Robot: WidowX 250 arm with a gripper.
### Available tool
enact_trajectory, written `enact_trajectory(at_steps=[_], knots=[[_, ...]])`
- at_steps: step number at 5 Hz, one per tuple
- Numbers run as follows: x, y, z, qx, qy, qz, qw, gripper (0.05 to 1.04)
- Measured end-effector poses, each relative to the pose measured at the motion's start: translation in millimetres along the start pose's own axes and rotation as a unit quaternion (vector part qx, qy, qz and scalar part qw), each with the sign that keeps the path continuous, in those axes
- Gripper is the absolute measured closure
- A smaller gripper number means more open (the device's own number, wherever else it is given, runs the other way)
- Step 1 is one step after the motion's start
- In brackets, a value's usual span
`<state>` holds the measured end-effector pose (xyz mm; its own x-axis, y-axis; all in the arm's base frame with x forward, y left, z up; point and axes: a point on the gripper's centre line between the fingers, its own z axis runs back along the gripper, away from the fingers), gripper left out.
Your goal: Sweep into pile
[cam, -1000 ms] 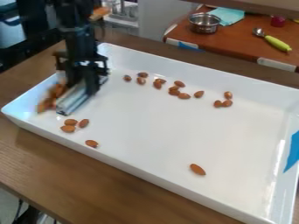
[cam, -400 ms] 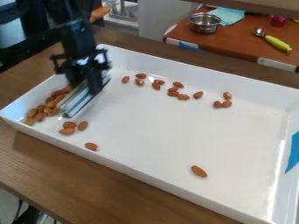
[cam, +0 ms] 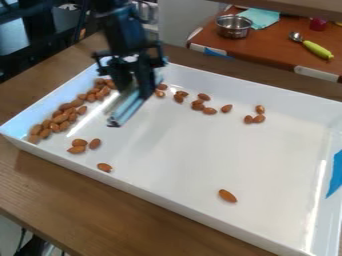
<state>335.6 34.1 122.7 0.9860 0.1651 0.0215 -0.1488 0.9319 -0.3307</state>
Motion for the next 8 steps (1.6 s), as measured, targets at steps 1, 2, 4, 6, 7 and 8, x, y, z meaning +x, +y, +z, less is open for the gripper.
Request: enact_trajectory(at_steps=[1, 2, 4, 6, 7, 8], knots=[[8, -39, 6, -0.001, -0.002, -0.009, 1.0000, 0.695], [10, -75, 10, -0.005, -0.005, -0.022, 0.9997, 0.695], [28, -107, 2, 0.012, -0.001, -0.020, 0.9997, 0.695], [35, -138, -48, 0.052, 0.006, -0.019, 0.9984, 0.695], [30, -166, -82, 0.060, 0.000, -0.027, 0.9978, 0.695], [21, -191, -93, 0.059, -0.010, -0.044, 0.9972, 0.695]])
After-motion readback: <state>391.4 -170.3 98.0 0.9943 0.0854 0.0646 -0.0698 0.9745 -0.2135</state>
